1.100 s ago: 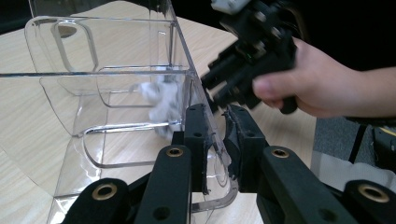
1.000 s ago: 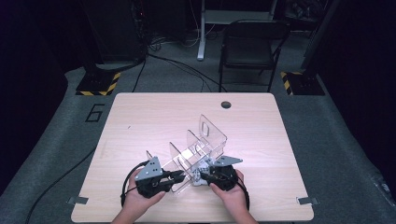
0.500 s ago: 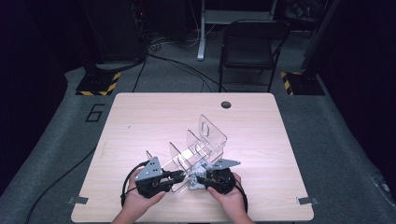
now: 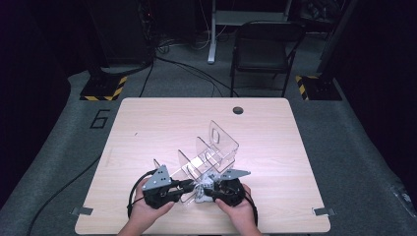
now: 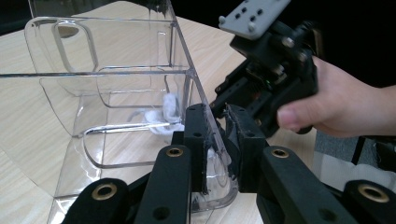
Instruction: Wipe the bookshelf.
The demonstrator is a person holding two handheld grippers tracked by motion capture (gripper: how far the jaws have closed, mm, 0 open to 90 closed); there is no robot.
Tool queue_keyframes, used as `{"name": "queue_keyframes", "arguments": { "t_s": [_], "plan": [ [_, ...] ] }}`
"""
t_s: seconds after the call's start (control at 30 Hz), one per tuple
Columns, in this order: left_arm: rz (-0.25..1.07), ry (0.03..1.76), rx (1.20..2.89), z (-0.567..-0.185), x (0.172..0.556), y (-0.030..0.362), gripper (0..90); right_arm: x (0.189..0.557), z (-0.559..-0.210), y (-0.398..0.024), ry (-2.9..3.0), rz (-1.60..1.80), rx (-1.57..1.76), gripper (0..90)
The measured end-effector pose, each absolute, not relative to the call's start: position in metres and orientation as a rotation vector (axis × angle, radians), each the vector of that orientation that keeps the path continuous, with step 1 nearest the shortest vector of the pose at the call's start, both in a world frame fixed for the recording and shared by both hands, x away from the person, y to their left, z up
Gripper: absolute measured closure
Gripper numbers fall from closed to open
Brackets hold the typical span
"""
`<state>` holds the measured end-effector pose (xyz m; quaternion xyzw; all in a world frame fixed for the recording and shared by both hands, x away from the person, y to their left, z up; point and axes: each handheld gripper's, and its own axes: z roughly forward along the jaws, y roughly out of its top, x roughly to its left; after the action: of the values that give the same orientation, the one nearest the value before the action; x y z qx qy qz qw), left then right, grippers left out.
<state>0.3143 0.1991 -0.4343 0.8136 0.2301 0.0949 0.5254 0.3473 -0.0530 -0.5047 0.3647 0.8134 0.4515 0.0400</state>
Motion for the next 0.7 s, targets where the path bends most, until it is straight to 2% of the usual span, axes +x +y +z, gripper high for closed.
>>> {"name": "queue_keyframes", "arguments": {
  "t_s": [0.2, 0.43, 0.6, 0.7],
  "plan": [
    [0.226, 0.551, 1.945, -0.434, 0.314, 0.199, 78.9, 0.357, -0.505, -0.068, 2.362, 1.368, 1.281, 63.3],
    [0.226, 0.552, 1.946, -0.434, 0.314, 0.199, 78.9, 0.336, -0.506, -0.042, 2.493, 1.346, 1.052, 65.5],
    [0.218, 0.560, 1.941, -0.435, 0.314, 0.199, 78.8, 0.350, -0.505, -0.059, 2.407, 1.340, 1.188, 64.2],
    [0.218, 0.559, 1.942, -0.435, 0.314, 0.199, 78.7, 0.345, -0.506, -0.053, 2.430, 1.377, 1.208, 63.4]
  ]
}}
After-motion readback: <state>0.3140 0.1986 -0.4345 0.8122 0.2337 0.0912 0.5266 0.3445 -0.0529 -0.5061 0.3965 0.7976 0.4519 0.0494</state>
